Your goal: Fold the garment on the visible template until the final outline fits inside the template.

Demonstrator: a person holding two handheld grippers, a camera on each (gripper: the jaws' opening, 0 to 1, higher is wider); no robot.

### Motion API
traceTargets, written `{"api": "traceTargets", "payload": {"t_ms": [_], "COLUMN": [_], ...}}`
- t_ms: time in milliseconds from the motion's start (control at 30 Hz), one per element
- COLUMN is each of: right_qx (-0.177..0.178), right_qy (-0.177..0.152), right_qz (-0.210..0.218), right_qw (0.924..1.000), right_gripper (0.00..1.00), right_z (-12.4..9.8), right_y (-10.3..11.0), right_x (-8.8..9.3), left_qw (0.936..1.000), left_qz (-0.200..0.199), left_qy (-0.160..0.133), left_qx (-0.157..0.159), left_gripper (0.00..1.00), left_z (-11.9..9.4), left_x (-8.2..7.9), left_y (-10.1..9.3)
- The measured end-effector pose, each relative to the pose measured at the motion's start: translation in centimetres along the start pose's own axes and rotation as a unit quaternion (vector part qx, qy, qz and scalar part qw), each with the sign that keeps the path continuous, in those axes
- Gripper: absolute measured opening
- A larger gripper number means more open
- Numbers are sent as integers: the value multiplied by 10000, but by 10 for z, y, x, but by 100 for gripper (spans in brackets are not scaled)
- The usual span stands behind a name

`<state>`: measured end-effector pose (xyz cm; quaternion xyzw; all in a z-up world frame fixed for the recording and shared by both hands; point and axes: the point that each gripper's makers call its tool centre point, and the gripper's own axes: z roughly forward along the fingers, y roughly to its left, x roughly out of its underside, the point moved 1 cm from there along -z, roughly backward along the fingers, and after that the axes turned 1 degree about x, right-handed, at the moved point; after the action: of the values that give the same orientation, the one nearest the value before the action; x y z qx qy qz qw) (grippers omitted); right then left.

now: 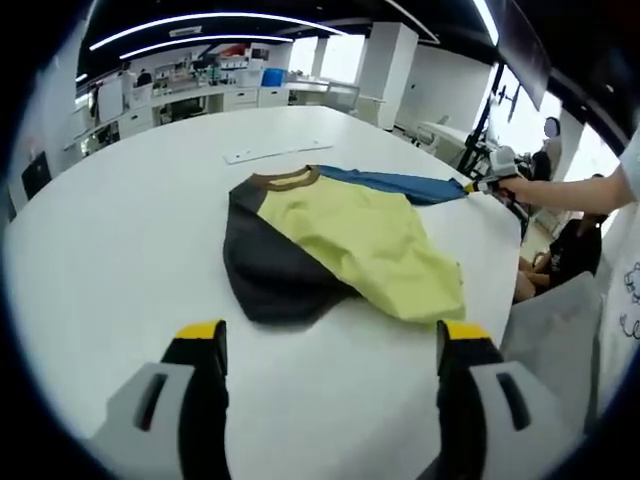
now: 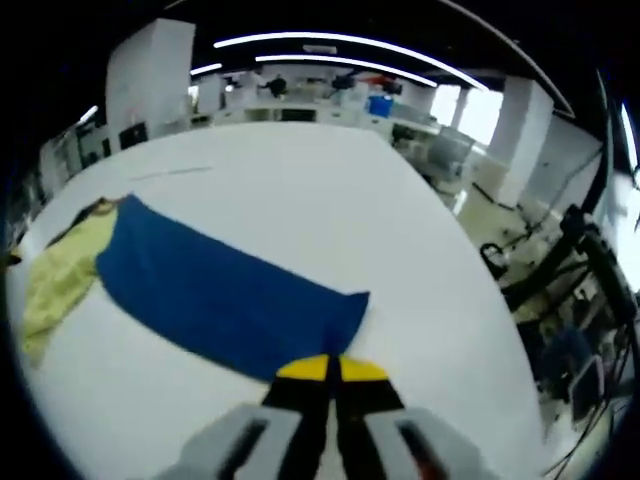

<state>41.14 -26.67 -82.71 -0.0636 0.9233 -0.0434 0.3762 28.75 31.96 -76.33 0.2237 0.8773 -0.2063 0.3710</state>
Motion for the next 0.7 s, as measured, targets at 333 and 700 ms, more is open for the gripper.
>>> {"api": "traceTargets", "payload": {"t_ms": [333,700], "right_qx": [-54,-401], "right_qy": [131,-119], "right_qz": [50,167], "right_qw": [9999,9990], "right_gripper": [0,18], "right_z": [3,-9], "right_y": [2,2], "right_x": [2,-4], "left_qw": [10000,9999], "left_qz": [-19,-49], "left_qy": [-34,-138], "left_qx": [-21,-46], "left_gripper": [83,83], "left_z": [-2,-4], "left_x": [-1,-4], "left_y": [3,5]}}
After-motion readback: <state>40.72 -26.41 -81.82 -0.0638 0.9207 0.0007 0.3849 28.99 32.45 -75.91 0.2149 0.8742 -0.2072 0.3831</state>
